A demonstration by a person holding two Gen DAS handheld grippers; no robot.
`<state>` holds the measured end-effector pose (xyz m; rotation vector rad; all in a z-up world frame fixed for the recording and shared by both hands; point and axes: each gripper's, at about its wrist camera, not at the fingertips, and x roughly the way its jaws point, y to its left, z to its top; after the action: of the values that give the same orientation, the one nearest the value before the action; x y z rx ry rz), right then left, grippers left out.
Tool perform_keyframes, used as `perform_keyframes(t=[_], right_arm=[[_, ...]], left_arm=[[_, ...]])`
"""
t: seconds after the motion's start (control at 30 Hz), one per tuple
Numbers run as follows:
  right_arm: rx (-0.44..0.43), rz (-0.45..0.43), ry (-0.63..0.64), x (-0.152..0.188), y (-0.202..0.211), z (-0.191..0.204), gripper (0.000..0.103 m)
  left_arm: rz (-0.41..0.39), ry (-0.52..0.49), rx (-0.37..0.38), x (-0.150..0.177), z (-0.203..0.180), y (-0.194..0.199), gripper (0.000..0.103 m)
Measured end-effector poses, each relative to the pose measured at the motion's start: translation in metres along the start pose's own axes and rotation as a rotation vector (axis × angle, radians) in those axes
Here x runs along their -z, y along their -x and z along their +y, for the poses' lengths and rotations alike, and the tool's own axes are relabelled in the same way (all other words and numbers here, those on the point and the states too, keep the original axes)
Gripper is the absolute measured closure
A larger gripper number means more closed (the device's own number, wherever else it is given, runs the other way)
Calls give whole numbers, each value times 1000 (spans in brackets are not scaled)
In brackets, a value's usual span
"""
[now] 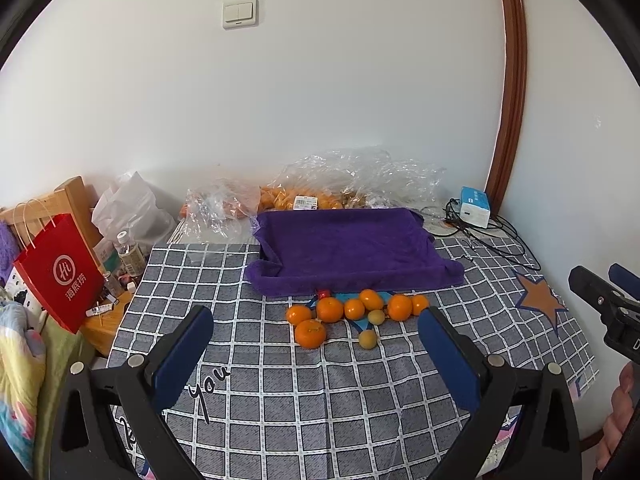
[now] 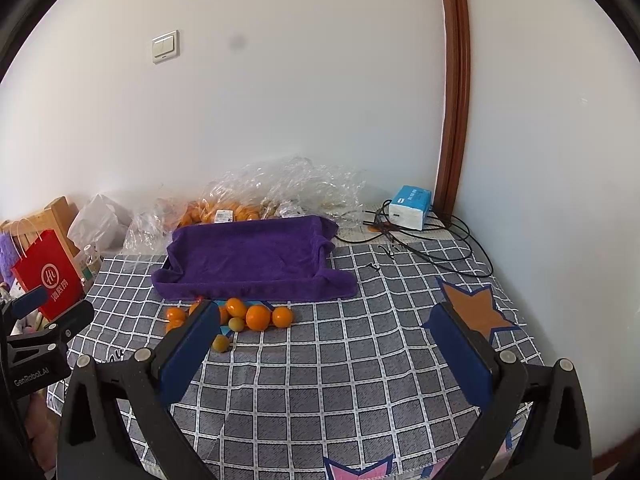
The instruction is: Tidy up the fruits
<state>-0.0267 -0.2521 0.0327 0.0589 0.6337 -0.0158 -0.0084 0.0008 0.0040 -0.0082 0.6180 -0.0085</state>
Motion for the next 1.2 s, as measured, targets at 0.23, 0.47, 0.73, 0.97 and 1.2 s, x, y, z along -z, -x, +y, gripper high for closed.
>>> perform_keyframes(t=[0.23,0.47,0.73,0.97,1.2], right_arm=[[-3,-3,-1,3,0,-1,0],[-3,2,4,3,-1,1,0],[-10,7,1,5,-6,1,0],[-17,14,5,7,-10,3,0],[-19,14,8,9,-11,5,0]], left_arm=[[3,8,-6,2,0,0,0],[7,14,-5,2,4,0,0],[14,12,-13,4,6,-3,0],[12,12,-9,4,5,-3,0],[9,7,-3,3,5,-4,0]])
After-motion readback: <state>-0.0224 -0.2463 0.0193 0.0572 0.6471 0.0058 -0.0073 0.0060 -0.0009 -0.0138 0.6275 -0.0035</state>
